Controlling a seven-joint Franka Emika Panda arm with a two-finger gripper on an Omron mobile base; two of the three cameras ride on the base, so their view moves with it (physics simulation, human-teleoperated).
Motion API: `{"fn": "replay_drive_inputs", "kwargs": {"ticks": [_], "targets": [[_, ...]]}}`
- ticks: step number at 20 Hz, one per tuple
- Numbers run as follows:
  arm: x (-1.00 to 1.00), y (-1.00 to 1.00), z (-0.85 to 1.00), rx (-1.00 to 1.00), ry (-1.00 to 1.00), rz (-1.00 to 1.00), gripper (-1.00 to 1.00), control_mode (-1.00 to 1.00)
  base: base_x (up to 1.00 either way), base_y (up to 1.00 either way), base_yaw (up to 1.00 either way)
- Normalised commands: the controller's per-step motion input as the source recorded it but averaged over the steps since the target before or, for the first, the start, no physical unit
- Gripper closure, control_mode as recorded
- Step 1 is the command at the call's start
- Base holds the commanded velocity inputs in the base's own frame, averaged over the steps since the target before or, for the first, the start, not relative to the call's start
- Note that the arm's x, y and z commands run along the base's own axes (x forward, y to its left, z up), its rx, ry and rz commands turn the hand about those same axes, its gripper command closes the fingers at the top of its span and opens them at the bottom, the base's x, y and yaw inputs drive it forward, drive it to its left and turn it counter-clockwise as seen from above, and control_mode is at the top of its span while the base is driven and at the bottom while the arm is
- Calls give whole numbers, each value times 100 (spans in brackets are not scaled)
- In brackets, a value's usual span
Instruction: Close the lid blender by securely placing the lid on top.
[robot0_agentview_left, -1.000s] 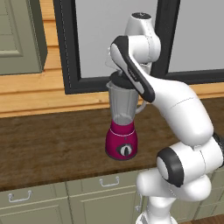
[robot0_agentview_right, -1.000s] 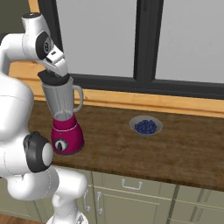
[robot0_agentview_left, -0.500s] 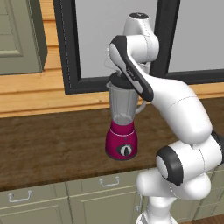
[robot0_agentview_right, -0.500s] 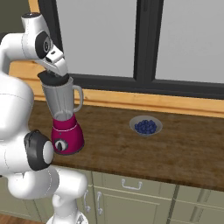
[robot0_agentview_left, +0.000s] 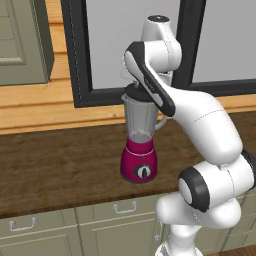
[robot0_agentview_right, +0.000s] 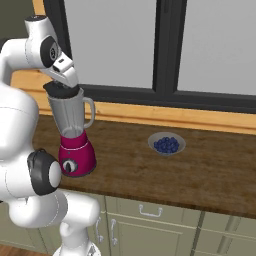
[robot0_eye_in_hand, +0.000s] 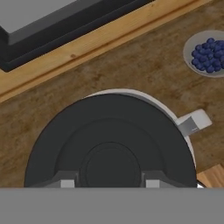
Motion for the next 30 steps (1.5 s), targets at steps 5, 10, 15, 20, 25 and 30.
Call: {"fn": "replay_drive_inputs", "kwargs": {"ticks": [5,10,15,20,25,30], "targets": [[0,-15,0,0,0,0,100,-100,0,0,0],[0,-23,0,0,1,0,100,-100,0,0,0],[-5,-5,4,0,3,0,100,-100,0,0,0],[-9,0,6,-1,4,1,100,-100,0,0,0],[-3,0,10,0,3,0,100,-100,0,0,0],[0,0,28,0,4,0,100,-100,0,0,0]]}}
